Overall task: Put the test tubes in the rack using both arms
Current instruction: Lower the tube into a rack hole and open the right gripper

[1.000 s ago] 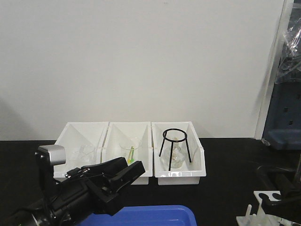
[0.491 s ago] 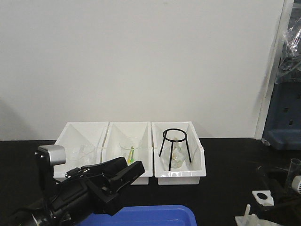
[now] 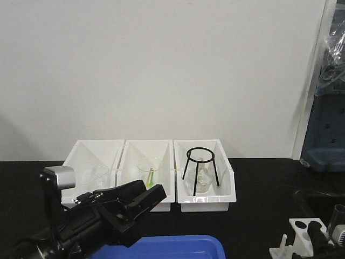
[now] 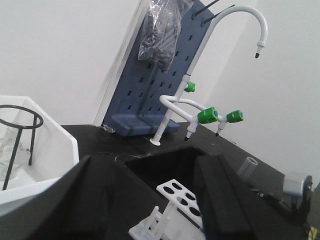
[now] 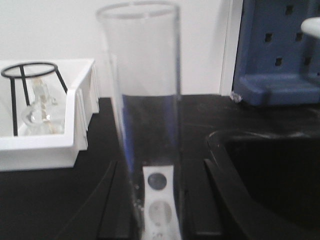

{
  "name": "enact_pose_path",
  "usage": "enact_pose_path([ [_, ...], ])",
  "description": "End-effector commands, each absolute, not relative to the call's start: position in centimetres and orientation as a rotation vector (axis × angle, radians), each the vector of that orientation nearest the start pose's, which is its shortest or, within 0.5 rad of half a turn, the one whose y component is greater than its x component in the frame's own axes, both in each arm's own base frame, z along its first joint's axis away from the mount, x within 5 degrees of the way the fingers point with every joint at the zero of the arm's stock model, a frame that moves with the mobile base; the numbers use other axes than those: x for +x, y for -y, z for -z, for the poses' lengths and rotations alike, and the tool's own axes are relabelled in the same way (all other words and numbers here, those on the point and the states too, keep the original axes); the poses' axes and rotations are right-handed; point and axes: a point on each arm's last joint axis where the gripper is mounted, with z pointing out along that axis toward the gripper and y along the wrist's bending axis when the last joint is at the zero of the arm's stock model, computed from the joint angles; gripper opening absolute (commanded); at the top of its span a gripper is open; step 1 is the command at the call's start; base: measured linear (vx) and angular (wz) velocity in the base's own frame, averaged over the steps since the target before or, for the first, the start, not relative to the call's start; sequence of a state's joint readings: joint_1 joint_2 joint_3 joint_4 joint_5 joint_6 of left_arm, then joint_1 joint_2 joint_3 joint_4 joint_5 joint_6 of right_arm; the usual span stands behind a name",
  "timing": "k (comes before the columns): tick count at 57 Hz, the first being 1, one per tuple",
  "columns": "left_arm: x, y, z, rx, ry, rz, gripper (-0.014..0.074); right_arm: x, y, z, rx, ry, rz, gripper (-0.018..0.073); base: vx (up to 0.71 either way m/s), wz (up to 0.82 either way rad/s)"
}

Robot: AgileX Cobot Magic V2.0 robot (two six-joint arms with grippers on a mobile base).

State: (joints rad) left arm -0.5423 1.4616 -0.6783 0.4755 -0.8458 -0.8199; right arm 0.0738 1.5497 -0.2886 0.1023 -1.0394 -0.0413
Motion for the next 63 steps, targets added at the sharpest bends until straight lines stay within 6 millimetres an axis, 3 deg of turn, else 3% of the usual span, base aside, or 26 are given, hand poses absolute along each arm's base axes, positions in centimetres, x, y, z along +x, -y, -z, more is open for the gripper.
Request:
enact_pose_path([
  [1, 23.8, 18.0, -29.7, 0.317, -1.407, 1.131, 0.0491, 24.5, -1.0, -18.2, 0.003, -1.582, 0.014, -0.0006, 0.00, 0.00],
  [21, 23.8, 18.0, -29.7, 0.317, -1.407, 1.131, 0.0491, 25.2, -1.0, -15.6, -0.004, -1.616, 0.025, 0.0001, 0.00, 0.00],
  [31, 23.8, 18.0, -29.7, 0.317, -1.406, 1.132, 0.0491, 25.2, -1.0, -15.6, -0.005, -1.598, 0.026, 0.0057, 0.00, 0.00],
  [42, 23.8, 18.0, -29.7, 0.317, -1.406, 1.132, 0.0491, 25.2, -1.0, -15.6, -0.004, -1.599, 0.021, 0.0227, 0.00, 0.00],
  [55, 23.8, 18.0, -29.7, 0.317, -1.407, 1.131, 0.0491, 25.2, -1.0, -15.4, -0.004, -1.626, 0.020, 0.0528, 0.00, 0.00],
  [63, 23.8, 18.0, -29.7, 0.317, -1.407, 1.131, 0.0491, 25.0, -1.1, -16.3, -0.010, -1.631, 0.011, 0.0582, 0.00, 0.00],
])
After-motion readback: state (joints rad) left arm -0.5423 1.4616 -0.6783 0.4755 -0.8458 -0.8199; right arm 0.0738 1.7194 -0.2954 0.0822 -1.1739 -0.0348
